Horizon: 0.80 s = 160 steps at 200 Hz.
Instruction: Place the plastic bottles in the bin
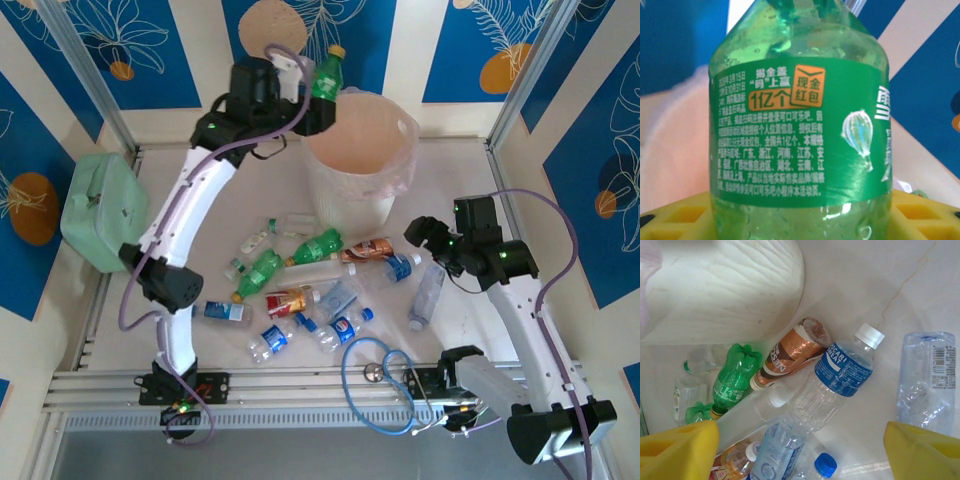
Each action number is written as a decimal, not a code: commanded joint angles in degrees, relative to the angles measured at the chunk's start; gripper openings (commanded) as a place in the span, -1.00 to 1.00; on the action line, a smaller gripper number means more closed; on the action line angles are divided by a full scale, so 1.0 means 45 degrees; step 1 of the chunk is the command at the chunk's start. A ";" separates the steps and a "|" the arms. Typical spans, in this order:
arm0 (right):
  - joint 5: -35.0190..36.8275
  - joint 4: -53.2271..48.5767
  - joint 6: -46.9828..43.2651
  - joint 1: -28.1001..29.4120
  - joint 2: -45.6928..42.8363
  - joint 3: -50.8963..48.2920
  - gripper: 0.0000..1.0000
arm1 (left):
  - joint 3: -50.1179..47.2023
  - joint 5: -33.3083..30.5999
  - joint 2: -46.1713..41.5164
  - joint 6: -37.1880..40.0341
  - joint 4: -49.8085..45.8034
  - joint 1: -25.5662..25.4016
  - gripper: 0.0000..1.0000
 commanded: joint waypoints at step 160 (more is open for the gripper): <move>0.2407 -0.2685 0.1814 -0.0272 0.1659 0.0044 0.98 | 0.0443 -0.0920 0.0484 -0.0744 -0.0540 -0.0795 0.66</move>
